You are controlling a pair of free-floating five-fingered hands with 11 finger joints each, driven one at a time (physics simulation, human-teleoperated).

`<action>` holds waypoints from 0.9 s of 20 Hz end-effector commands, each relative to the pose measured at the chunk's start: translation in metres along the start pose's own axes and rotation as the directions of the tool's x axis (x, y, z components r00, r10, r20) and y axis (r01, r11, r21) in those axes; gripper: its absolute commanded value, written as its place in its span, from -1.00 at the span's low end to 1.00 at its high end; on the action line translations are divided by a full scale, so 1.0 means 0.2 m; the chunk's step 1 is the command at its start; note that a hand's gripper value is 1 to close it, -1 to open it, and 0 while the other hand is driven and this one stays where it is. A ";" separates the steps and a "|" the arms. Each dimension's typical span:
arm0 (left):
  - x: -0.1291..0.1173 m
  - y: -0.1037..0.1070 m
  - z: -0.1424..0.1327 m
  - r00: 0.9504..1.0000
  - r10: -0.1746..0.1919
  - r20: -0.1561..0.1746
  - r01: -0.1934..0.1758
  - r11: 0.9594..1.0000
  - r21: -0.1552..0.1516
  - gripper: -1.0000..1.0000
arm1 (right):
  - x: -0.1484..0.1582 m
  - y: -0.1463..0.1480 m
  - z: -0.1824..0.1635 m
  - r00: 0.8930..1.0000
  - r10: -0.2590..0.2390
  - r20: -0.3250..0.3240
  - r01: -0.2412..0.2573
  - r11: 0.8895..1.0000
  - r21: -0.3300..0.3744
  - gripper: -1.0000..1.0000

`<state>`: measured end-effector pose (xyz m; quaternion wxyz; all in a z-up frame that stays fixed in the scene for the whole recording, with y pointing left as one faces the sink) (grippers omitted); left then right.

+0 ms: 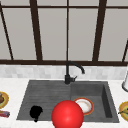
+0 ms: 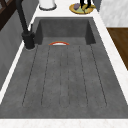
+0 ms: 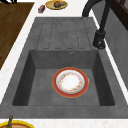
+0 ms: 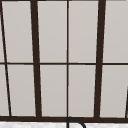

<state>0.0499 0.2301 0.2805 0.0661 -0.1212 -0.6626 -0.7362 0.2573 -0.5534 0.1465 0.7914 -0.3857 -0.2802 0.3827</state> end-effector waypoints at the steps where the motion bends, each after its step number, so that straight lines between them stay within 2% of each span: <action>1: 0.00 0.00 0.00 1.000 0.000 0.000 0.000 1.000 0.000 0.00 | 0.03 -0.04 0.08 0.996 -0.078 -0.047 0.076 0.996 -0.051 1.00; 3: 0.00 0.00 0.00 1.000 0.000 0.000 0.000 1.000 0.000 0.00 | 0.07 -0.08 0.15 0.996 -0.086 -0.028 0.085 0.995 -0.051 1.00; 8: 0.00 0.00 0.00 1.000 0.000 0.000 0.000 1.000 0.000 0.00 | 0.22 -0.15 0.28 0.999 -0.025 -0.028 0.025 0.999 -0.032 1.00; 12: 0.00 0.00 0.00 1.000 0.000 0.000 0.000 1.000 0.000 0.00 | 0.36 -0.18 0.37 0.999 -0.024 -0.037 0.022 0.998 -0.052 1.00; 18: 0.00 0.00 0.00 1.000 0.000 0.000 0.000 1.000 0.000 0.00 | 0.59 -0.20 0.46 0.999 -0.004 -0.039 0.002 0.999 -0.037 1.00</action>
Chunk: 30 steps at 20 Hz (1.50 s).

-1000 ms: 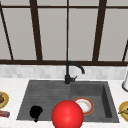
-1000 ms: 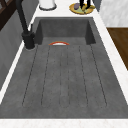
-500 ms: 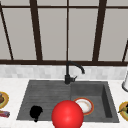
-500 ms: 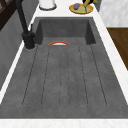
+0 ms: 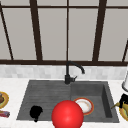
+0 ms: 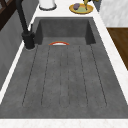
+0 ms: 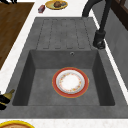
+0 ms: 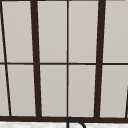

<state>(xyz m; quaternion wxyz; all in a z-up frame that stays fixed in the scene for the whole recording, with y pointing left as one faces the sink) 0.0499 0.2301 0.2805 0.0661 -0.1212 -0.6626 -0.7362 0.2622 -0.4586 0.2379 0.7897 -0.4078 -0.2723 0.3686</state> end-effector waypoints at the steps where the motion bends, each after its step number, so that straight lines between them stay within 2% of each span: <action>1: 0.00 0.00 0.00 1.000 0.000 0.000 0.000 1.000 0.000 0.00 | 0.16 -0.01 0.07 1.000 0.000 0.000 0.000 1.000 0.000 1.00; 21: 0.00 0.00 0.00 1.000 0.000 0.000 0.000 1.000 0.000 0.00 | 1.05 0.15 0.13 1.000 0.022 -0.013 -0.023 1.000 -0.019 1.00; 25: 0.00 0.00 0.00 1.000 0.000 0.000 0.000 1.000 0.000 0.00 | 1.20 0.21 0.13 0.999 0.042 -0.021 -0.043 0.999 -0.028 1.00; 28: 0.00 0.00 0.00 1.000 0.000 0.000 0.000 1.000 0.000 0.00 | 1.25 0.26 0.17 0.997 0.069 0.034 -0.069 0.998 0.008 1.00; 30: 0.00 0.00 0.00 1.000 0.000 0.000 0.000 1.000 0.000 0.00 | 1.27 0.30 0.19 0.994 0.070 0.079 -0.070 0.998 -0.005 1.00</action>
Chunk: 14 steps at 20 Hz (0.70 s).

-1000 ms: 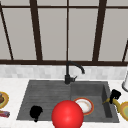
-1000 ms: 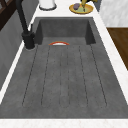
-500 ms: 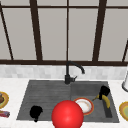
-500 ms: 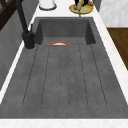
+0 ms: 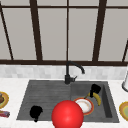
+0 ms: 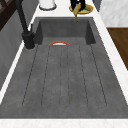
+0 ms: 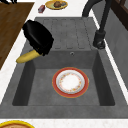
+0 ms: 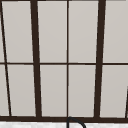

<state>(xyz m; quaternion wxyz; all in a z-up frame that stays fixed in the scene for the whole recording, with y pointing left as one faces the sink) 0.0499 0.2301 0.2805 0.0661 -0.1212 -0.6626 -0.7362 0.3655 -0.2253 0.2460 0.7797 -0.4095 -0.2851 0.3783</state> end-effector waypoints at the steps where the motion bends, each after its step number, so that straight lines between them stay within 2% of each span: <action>1: 0.00 0.00 0.00 1.000 0.000 0.000 0.000 1.000 0.000 0.00 | 0.04 0.08 0.04 0.996 0.057 0.071 -0.058 0.998 0.008 1.00; 5: 0.00 0.00 0.00 1.000 0.000 0.000 0.000 1.000 0.000 0.00 | 0.08 0.17 0.04 0.987 0.063 0.150 -0.065 0.998 0.005 1.00; 10: 0.00 0.00 0.00 1.000 0.000 0.000 0.000 1.000 0.000 0.00 | 0.09 0.31 0.00 0.968 0.051 0.246 -0.057 0.998 0.018 1.00; 12: 0.00 0.00 0.00 1.000 0.000 0.000 0.000 1.000 0.000 0.00 | 0.12 0.38 -0.03 0.964 0.059 0.260 -0.066 0.998 0.017 1.00; 14: 0.00 0.00 0.00 1.000 0.000 0.000 0.000 1.000 0.000 0.00 | 0.15 0.47 -0.07 0.966 0.064 0.249 -0.065 0.998 -0.001 1.00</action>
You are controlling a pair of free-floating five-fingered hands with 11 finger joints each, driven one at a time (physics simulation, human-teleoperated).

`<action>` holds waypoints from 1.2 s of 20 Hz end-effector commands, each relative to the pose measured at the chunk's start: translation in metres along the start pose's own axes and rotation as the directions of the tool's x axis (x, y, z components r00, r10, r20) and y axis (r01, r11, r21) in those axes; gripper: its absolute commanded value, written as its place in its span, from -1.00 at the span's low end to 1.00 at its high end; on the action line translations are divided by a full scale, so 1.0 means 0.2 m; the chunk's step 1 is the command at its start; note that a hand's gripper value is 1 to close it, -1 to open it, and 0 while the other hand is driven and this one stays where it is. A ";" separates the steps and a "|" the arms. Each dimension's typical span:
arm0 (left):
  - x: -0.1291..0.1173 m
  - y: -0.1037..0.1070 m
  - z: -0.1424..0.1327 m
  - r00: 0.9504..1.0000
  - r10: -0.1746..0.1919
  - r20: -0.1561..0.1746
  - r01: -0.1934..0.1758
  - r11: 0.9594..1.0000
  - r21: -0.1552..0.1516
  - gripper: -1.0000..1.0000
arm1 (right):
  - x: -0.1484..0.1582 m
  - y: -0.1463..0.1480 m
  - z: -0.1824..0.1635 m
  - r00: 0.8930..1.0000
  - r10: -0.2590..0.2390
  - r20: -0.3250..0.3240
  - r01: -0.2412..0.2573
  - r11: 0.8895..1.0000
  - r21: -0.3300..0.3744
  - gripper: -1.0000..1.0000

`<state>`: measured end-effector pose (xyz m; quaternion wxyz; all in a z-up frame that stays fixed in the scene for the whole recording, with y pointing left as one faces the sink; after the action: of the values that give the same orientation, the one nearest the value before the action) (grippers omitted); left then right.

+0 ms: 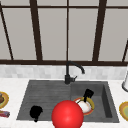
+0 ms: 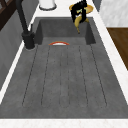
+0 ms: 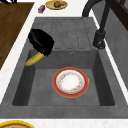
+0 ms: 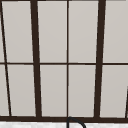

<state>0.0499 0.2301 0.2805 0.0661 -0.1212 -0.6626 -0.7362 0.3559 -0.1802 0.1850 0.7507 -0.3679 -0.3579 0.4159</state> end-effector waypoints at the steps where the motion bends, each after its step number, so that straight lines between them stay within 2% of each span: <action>1: 0.00 0.00 0.00 1.000 0.000 0.000 0.000 1.000 0.000 0.00 | 0.03 0.15 -0.07 0.996 0.069 0.057 -0.069 0.998 0.003 1.00; 10: 0.00 0.00 0.00 1.000 0.000 0.000 0.000 1.000 0.000 0.00 | 0.10 0.48 -0.27 0.996 0.069 0.047 -0.069 0.998 0.001 1.00; 19: 0.00 0.00 0.00 1.000 0.000 0.000 0.000 1.000 0.000 0.00 | 0.19 0.55 -0.61 0.996 0.082 0.042 -0.085 0.993 0.080 1.00; 24: 0.00 0.00 0.00 1.000 0.000 0.000 0.000 1.000 0.000 0.00 | 0.23 0.52 -0.76 0.996 0.074 0.053 -0.078 0.992 0.095 1.00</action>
<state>0.0499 0.2301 0.2805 0.0661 -0.1212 -0.6626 -0.7362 0.4465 -0.1367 0.0387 0.7575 -0.3393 -0.3340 0.4466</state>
